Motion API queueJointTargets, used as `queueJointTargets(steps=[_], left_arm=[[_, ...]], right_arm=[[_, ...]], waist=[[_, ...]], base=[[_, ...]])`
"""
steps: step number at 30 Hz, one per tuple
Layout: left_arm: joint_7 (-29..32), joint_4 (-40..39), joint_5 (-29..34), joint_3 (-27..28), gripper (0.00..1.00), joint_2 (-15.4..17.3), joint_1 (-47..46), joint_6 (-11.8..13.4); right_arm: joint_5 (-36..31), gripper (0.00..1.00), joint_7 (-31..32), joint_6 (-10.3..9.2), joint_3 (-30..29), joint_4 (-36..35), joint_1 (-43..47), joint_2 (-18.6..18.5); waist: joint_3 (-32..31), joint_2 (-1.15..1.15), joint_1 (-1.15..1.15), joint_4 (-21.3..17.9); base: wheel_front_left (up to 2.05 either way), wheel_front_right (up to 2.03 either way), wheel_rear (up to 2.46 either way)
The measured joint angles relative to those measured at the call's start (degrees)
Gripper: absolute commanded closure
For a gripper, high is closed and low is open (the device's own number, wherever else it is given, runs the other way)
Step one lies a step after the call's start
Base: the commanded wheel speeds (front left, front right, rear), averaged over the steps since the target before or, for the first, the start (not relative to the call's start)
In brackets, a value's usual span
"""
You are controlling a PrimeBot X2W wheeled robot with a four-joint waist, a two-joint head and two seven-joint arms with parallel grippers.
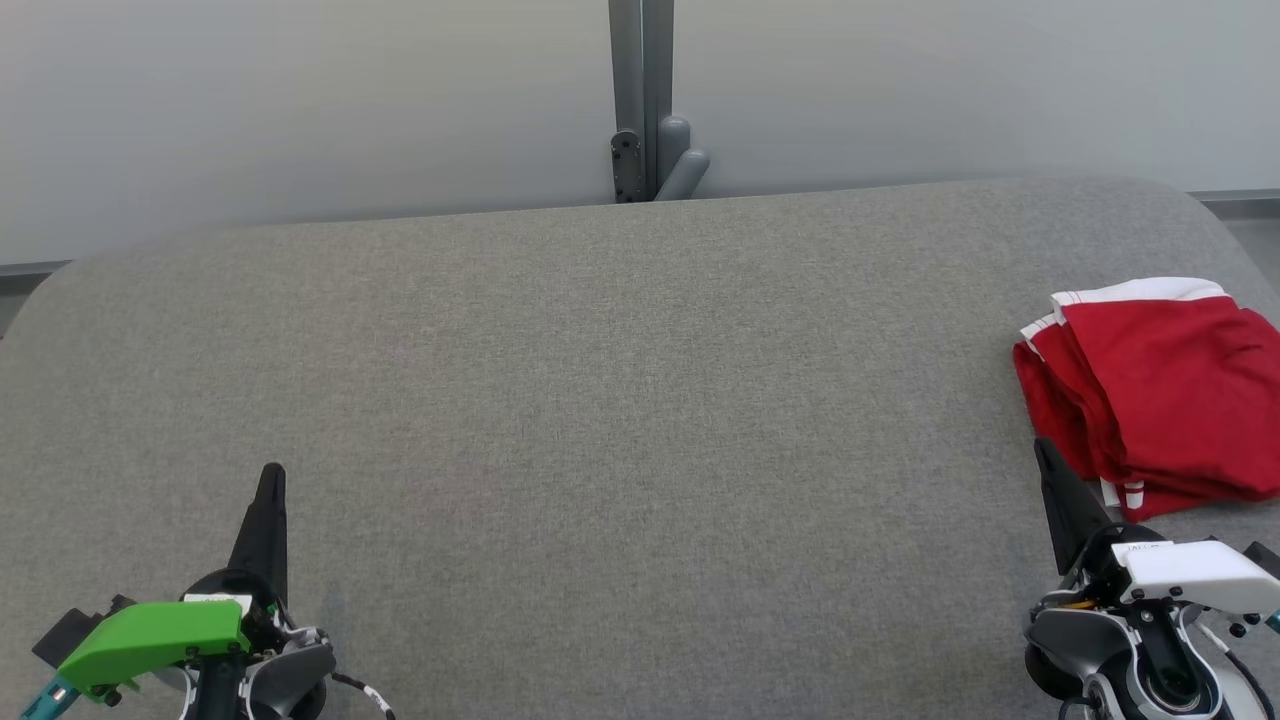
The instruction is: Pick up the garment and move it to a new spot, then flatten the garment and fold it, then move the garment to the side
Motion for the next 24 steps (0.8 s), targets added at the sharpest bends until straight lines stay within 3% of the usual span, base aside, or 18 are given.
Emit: queueJointTargets(steps=[24], left_arm=[[0.00, 0.00, 0.00, 0.00, 1.00, 0.00, 0.00, 0.00]], right_arm=[[0.00, 1.00, 0.00, 0.00, 0.00, 0.00, 0.00, 0.00]], waist=[[0.00, 0.00, 0.00, 0.00]], base=[[0.00, 0.00, 0.00]])
